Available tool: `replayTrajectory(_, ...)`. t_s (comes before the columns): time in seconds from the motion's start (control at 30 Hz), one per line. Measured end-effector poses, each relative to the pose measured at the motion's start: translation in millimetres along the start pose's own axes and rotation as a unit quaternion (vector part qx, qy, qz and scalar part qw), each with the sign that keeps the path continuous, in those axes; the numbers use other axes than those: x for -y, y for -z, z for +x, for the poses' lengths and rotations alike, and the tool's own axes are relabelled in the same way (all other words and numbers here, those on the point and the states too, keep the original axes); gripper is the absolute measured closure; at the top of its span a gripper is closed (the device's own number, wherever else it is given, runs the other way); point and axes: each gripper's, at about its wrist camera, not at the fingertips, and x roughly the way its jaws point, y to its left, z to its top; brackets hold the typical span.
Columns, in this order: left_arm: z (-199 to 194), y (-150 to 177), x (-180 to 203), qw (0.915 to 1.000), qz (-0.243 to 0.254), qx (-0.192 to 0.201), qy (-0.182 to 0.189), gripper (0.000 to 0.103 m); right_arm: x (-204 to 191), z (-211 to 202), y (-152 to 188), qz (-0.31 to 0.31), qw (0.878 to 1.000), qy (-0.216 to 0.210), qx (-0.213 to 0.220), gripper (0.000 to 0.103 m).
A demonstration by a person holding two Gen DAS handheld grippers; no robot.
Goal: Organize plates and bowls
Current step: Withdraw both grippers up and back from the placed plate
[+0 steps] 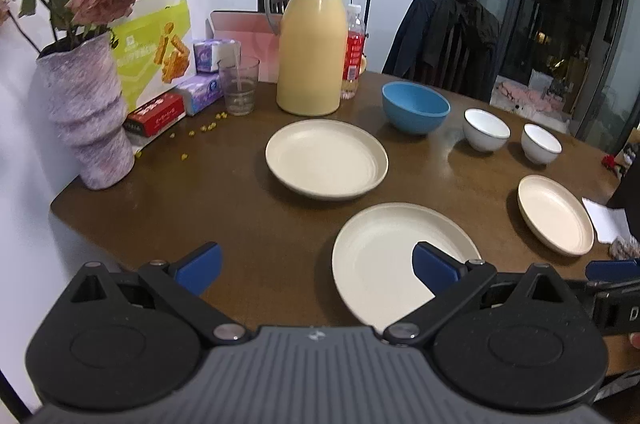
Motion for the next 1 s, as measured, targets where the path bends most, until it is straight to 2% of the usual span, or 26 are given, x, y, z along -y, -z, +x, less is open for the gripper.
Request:
replayTrajectory(0.3,53.9,-39.0,-17.1,0.9993,-0.019,-0.03,0.012,0.0,-1.2,41.1,-41.4,0.015,1.0,0.005,-0.021,0.0)
replayTrajectory(0.5,87.8,-53.3,-37.9,0.9981,-0.019,-0.058,-0.004,0.0,-2.4,65.9,-57.7,0.025,0.999,0.015,-0.026,0.0)
replayTrajectory(0.8,132.6,-73.7,-65.9,0.9965,-0.022,-0.079,-0.016,0.0,-5.9,120.0,-93.8,0.025,0.998,0.031,-0.05,0.0)
replayTrajectory(1.0,170.9,-90.7,-82.3,0.9953,-0.022,-0.09,-0.027,0.0,-18.3,165.6,-126.5,-0.002,0.997,0.032,-0.066,0.0)
